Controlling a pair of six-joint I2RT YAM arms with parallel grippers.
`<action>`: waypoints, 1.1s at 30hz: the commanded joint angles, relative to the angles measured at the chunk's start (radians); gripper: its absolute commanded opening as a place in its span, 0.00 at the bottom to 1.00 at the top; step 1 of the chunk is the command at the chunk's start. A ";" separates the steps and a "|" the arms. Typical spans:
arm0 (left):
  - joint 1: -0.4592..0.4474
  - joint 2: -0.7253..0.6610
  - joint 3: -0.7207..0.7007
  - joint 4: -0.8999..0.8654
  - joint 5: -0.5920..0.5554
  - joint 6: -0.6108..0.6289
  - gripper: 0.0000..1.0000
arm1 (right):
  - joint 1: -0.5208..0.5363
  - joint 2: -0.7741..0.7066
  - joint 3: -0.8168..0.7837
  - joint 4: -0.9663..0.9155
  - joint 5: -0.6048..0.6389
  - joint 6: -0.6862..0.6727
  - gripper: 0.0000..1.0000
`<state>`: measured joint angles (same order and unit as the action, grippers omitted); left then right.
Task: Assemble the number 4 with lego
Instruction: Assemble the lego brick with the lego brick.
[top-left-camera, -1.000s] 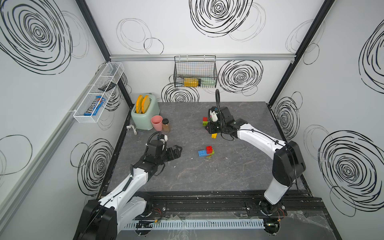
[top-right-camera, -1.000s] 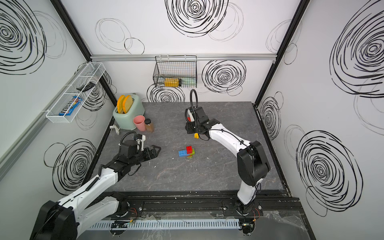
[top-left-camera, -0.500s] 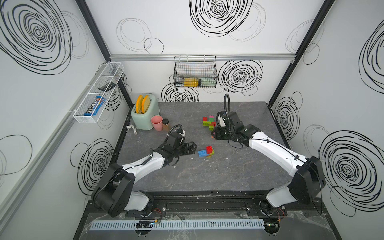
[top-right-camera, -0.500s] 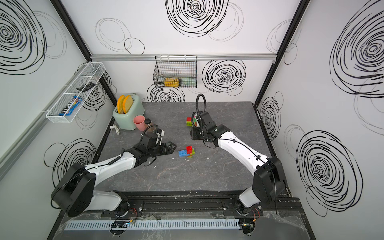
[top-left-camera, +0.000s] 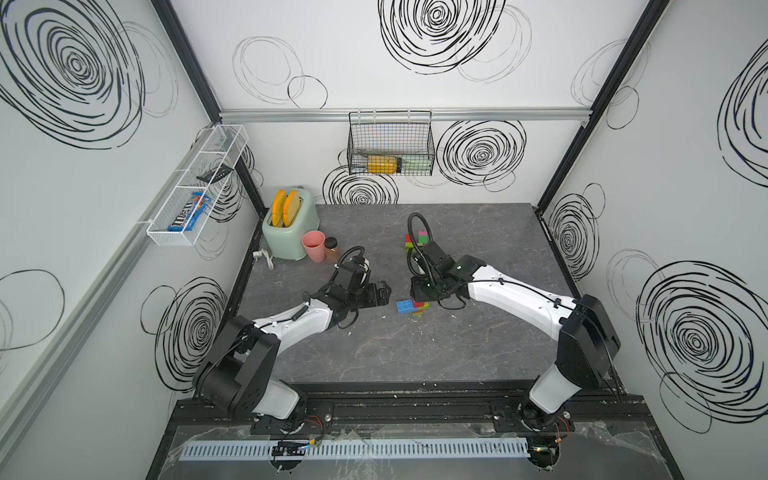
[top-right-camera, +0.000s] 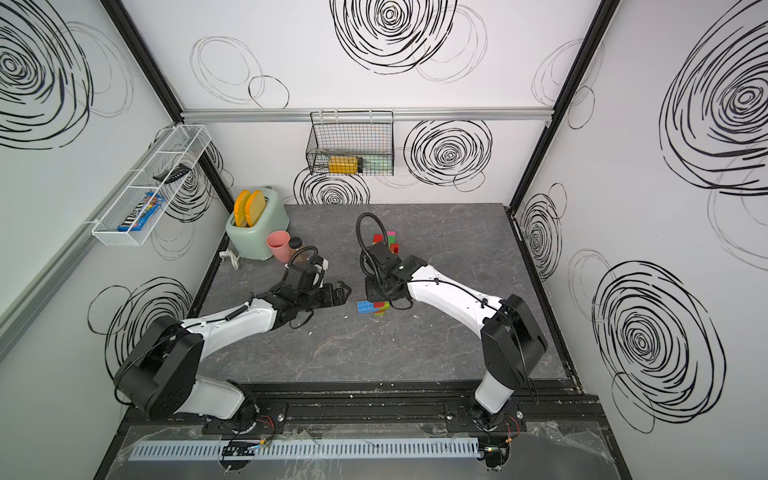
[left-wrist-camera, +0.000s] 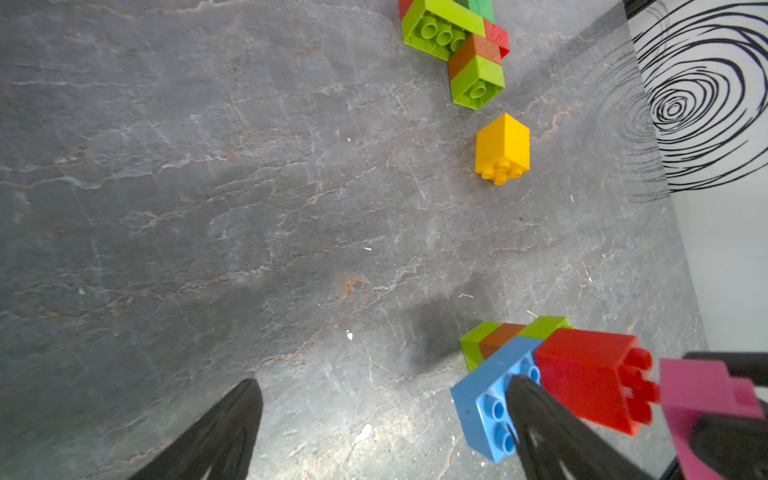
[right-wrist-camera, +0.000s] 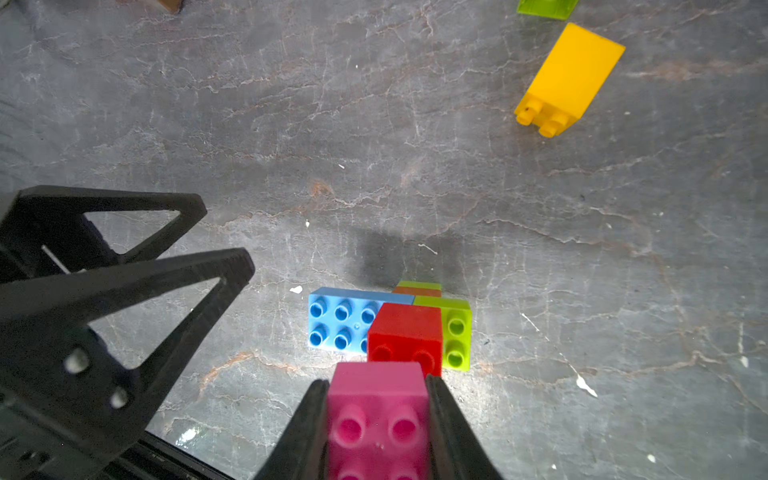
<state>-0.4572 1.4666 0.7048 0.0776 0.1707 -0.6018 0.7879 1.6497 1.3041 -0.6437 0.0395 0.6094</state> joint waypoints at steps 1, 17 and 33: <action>0.010 0.019 -0.012 0.033 -0.002 0.005 0.96 | 0.013 0.006 0.045 -0.070 0.069 0.030 0.00; 0.011 0.082 -0.007 0.045 0.040 0.001 0.96 | 0.031 0.062 0.051 -0.079 0.107 0.050 0.00; 0.008 0.092 -0.004 0.037 0.046 0.006 0.96 | 0.043 0.111 -0.062 -0.108 0.100 0.010 0.00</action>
<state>-0.4522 1.5578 0.7002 0.0814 0.2104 -0.6014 0.8188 1.7035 1.3159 -0.6575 0.1413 0.6323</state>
